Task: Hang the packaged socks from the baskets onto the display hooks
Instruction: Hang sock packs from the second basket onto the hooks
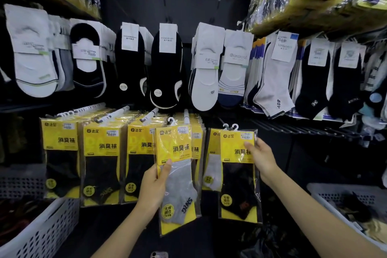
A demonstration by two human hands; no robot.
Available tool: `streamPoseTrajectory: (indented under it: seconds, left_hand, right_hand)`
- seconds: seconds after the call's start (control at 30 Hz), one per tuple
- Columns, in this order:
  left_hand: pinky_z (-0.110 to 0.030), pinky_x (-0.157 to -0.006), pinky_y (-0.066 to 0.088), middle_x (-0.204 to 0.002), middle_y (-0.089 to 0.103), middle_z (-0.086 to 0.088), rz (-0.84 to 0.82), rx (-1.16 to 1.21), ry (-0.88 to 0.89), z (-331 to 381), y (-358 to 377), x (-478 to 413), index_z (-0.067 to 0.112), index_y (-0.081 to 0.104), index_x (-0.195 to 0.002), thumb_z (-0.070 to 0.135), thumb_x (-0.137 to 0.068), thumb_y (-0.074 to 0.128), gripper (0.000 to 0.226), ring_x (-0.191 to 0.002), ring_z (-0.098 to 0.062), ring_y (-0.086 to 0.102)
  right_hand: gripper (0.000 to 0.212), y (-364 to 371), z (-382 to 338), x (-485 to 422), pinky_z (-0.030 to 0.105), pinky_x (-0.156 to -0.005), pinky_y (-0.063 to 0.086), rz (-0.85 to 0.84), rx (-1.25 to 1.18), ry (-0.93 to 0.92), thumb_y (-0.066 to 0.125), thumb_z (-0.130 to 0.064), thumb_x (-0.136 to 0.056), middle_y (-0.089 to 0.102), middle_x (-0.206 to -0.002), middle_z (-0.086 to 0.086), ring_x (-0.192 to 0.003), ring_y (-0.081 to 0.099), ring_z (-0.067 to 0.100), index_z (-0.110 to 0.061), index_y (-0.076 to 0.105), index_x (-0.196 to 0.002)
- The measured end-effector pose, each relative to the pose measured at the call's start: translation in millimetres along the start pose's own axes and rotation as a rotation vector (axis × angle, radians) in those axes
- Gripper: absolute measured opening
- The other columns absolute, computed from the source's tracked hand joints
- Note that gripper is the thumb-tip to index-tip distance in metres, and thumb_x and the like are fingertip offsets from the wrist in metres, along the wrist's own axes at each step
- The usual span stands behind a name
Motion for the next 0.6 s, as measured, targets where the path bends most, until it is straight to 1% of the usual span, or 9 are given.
streamPoseTrajectory:
  seconds: [0.07, 0.1, 0.2, 0.27, 0.33, 0.4, 0.47, 0.53, 0.6]
  left_hand:
    - [-0.018, -0.057, 0.047, -0.073, 0.069, 0.005, -0.002, 0.002, -0.012, -1, -2, -1, 0.028, 0.066, -0.088, 0.03, -0.096, 0.048, 0.02, -0.065, -0.007, 0.061]
    - [-0.015, -0.055, 0.047, -0.071, 0.07, 0.005, -0.004, 0.011, -0.015, 0, -2, -1, 0.026, 0.067, -0.089, 0.03, -0.095, 0.048, 0.02, -0.063, -0.004, 0.061]
    - [-0.01, -0.044, 0.035, -0.051, 0.049, 0.004, -0.007, -0.021, -0.009, -4, -1, -2, 0.007, 0.067, -0.087, 0.033, -0.094, 0.048, 0.033, -0.045, -0.002, 0.044]
    - [-0.012, -0.044, 0.03, -0.054, 0.043, 0.001, -0.007, -0.036, 0.001, -7, 0, -3, -0.005, 0.062, -0.088, 0.034, -0.094, 0.047, 0.043, -0.049, -0.01, 0.04]
    - [-0.013, -0.045, 0.03, -0.055, 0.046, 0.0, -0.005, -0.034, 0.008, -5, 0, -3, 0.002, 0.066, -0.09, 0.035, -0.094, 0.048, 0.038, -0.05, -0.011, 0.04]
    - [-0.012, -0.043, 0.031, -0.052, 0.046, 0.005, -0.014, -0.028, -0.004, -2, 1, 0, 0.013, 0.067, -0.087, 0.034, -0.094, 0.049, 0.028, -0.045, -0.004, 0.038]
    - [-0.012, -0.042, 0.028, -0.047, 0.038, 0.008, -0.031, -0.023, -0.02, 0, 2, 3, 0.003, 0.058, -0.071, 0.035, -0.093, 0.05, 0.039, -0.042, -0.003, 0.032]
    - [-0.012, -0.042, 0.025, -0.042, 0.033, 0.009, -0.043, -0.028, -0.027, 2, 3, 6, 0.009, 0.043, -0.06, 0.039, -0.089, 0.051, 0.043, -0.04, -0.002, 0.028]
    - [-0.016, -0.045, 0.028, -0.045, 0.037, 0.009, -0.068, -0.008, -0.041, 2, 5, 10, 0.007, 0.045, -0.061, 0.039, -0.089, 0.052, 0.043, -0.042, -0.005, 0.033]
  right_hand:
    - [0.017, 10, -1, -6, 0.026, -0.076, 0.053, -0.048, 0.039, -0.007, 0.05, -0.007, -0.097, 0.067, -0.102, 0.006, -0.085, 0.064, 0.014, -0.009, 0.06, -0.111]
    - [0.016, 16, 0, -9, 0.025, -0.076, 0.053, -0.066, 0.052, -0.007, 0.049, -0.007, -0.097, 0.067, -0.102, 0.005, -0.086, 0.064, 0.014, -0.011, 0.059, -0.109]
    - [0.015, 28, 6, -14, 0.021, -0.07, 0.053, -0.082, 0.031, 0.024, 0.048, -0.009, -0.098, 0.067, -0.098, 0.0, -0.085, 0.065, 0.01, -0.016, 0.06, -0.105]
    - [0.013, 29, 14, -16, 0.02, -0.067, 0.052, -0.047, 0.023, 0.061, 0.051, -0.013, -0.097, 0.067, -0.096, -0.001, -0.083, 0.065, 0.01, -0.016, 0.062, -0.104]
    - [0.016, 26, 26, -18, 0.024, -0.071, 0.052, 0.005, 0.051, 0.107, 0.057, -0.019, -0.094, 0.068, -0.096, 0.001, -0.087, 0.065, 0.013, -0.012, 0.064, -0.106]
    - [0.021, 20, 37, -17, 0.036, -0.087, 0.054, 0.083, 0.046, 0.181, 0.065, -0.024, -0.089, 0.069, -0.101, 0.008, -0.097, 0.065, 0.023, -0.007, 0.066, -0.101]
    - [0.023, 14, 47, -12, 0.042, -0.097, 0.05, 0.165, 0.03, 0.257, 0.071, -0.024, -0.085, 0.069, -0.104, 0.012, -0.102, 0.064, 0.028, -0.006, 0.067, -0.098]
    - [0.022, 7, 56, -4, 0.038, -0.094, 0.051, 0.239, 0.04, 0.301, 0.072, -0.02, -0.084, 0.068, -0.097, 0.011, -0.096, 0.063, 0.024, -0.003, 0.067, -0.098]
    - [0.021, 3, 59, 7, 0.034, -0.086, 0.053, 0.282, 0.049, 0.31, 0.07, -0.018, -0.085, 0.066, -0.091, 0.01, -0.086, 0.06, 0.019, -0.003, 0.066, -0.099]
Point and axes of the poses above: each hand's wrist, its own x-axis away from the middle knuckle, its own y-axis out of the palm, z = x × y, the point moved 2 cm from there along -x, towards the middle knuckle
